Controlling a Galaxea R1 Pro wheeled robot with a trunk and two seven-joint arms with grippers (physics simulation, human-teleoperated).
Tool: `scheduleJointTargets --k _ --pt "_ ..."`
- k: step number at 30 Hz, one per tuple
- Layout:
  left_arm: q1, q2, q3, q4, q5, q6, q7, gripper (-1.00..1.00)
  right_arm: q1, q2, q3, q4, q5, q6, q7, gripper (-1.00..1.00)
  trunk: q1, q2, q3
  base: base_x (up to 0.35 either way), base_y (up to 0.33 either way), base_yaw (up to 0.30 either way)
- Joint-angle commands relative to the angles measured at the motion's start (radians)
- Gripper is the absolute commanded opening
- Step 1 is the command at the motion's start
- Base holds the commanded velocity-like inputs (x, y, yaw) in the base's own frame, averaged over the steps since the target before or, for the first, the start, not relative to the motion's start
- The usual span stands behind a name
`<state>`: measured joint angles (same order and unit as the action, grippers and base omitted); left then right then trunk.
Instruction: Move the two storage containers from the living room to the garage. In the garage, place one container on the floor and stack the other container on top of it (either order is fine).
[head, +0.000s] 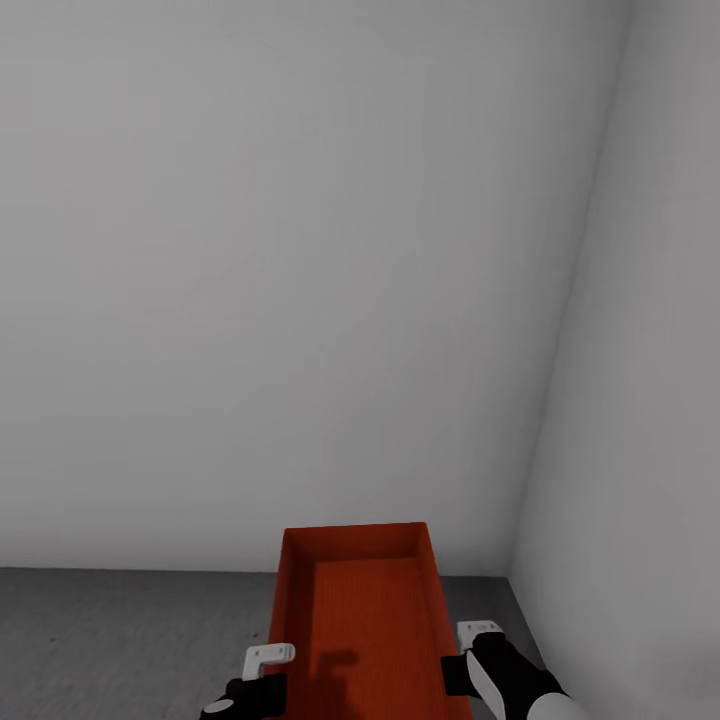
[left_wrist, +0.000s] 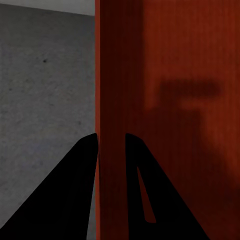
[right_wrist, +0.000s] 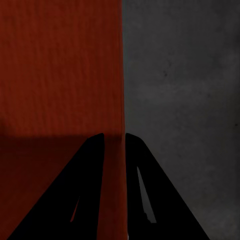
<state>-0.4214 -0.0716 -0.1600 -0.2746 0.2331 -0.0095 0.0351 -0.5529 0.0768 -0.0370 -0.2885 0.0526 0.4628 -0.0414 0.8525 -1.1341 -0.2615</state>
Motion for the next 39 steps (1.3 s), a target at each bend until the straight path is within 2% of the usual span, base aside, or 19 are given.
scheduleJointTargets --k 1,5,22,39 --pt "0.0 0.03 -0.01 -0.001 0.016 0.0 -0.015 -1.0 -0.001 -0.012 0.0 -0.003 -0.025 0.004 0.06 -1.0 0.0 -0.001 -0.001 0.0 0.0 0.0" --pt "0.0 0.03 -0.01 -0.001 0.015 -0.001 -0.015 -1.0 -0.001 -0.012 -0.001 -0.003 -0.025 0.004 0.06 -1.0 0.0 -0.001 -0.001 0.0 0.0 0.0" --pt "0.0 0.03 -0.01 0.001 0.015 0.001 -0.017 -1.0 -0.001 -0.012 0.0 -0.003 -0.025 0.004 0.06 -1.0 0.065 -0.12 -0.055 0.0 0.0 0.0" --pt "0.0 0.03 -0.009 0.0 0.017 0.001 -0.017 -1.0 -0.001 -0.012 0.0 -0.003 -0.025 0.004 0.06 -1.0 0.065 -0.12 -0.055 0.0 0.0 0.0"
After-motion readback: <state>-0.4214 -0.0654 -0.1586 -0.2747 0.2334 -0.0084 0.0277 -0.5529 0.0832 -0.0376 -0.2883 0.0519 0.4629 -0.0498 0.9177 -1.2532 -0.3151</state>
